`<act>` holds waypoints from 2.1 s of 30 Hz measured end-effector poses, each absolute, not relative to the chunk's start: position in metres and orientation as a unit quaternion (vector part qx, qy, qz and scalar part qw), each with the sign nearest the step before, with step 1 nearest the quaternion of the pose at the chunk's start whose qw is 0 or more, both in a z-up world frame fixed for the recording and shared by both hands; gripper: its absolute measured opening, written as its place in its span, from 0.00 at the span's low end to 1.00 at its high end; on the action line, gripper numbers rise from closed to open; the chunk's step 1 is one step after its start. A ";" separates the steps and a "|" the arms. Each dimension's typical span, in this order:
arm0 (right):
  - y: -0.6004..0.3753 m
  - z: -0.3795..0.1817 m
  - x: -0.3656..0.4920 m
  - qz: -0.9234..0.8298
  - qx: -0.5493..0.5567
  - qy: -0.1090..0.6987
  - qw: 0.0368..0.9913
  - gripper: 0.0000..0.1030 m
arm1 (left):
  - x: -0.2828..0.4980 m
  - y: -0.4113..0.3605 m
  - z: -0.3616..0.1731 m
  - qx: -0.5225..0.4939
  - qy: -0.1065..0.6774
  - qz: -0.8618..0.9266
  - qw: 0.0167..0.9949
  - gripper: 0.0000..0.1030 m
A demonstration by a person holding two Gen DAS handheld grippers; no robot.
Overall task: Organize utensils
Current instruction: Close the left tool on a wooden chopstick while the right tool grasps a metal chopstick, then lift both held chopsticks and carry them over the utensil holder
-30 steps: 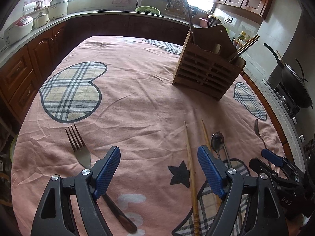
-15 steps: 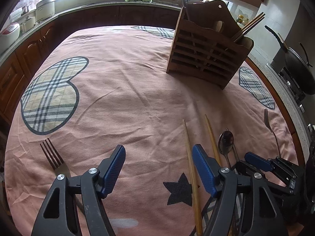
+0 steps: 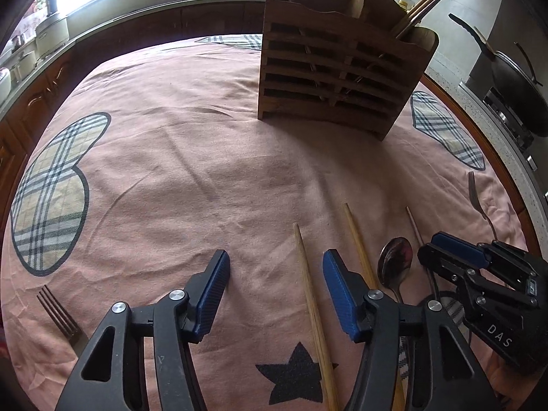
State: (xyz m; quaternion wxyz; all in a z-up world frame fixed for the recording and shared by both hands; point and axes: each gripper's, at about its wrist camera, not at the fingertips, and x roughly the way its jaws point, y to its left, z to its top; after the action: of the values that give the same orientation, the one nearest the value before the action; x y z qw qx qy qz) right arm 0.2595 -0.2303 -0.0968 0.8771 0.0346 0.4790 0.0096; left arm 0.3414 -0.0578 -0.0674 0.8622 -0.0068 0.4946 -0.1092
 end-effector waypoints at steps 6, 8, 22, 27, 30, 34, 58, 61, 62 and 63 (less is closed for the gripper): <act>-0.230 -0.100 0.276 0.012 0.030 0.476 0.879 0.23 | 0.342 -0.072 -0.071 0.042 0.486 -0.105 0.867 0.47; -0.229 -0.101 0.281 0.012 0.024 0.475 0.879 0.23 | 0.339 -0.075 -0.071 0.056 0.479 -0.107 0.869 0.36; -0.244 -0.074 0.269 0.026 0.069 0.451 0.889 0.04 | 0.317 -0.039 -0.037 -0.030 0.468 -0.150 0.870 0.04; -0.247 -0.041 0.253 0.041 0.092 0.418 0.903 0.04 | 0.294 -0.021 -0.005 -0.058 0.440 -0.157 0.882 0.04; -0.247 -0.021 0.245 0.045 0.099 0.396 0.912 0.04 | 0.277 -0.012 0.016 -0.069 0.421 -0.160 0.890 0.03; -0.247 0.005 0.234 0.046 0.102 0.365 0.924 0.04 | 0.253 0.001 0.041 -0.080 0.396 -0.162 0.900 0.04; -0.243 0.079 0.198 0.043 0.086 0.270 0.958 0.04 | 0.196 0.045 0.103 -0.117 0.307 -0.146 0.933 0.03; -0.244 0.083 0.198 0.043 0.085 0.264 0.960 0.04 | 0.197 0.048 0.106 -0.123 0.300 -0.143 0.935 0.03; -0.244 0.084 0.198 0.043 0.084 0.262 0.960 0.04 | 0.198 0.049 0.107 -0.123 0.297 -0.142 0.936 0.03; -0.245 0.086 0.198 0.043 0.085 0.261 0.961 0.04 | 0.198 0.049 0.108 -0.124 0.294 -0.142 0.937 0.03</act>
State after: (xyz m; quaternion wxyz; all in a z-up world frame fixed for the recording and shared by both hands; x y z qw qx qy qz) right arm 0.1977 -0.2445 0.0857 0.9608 0.0846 0.2606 0.0430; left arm 0.1984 0.0494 0.1081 0.9369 -0.1243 0.2944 -0.1418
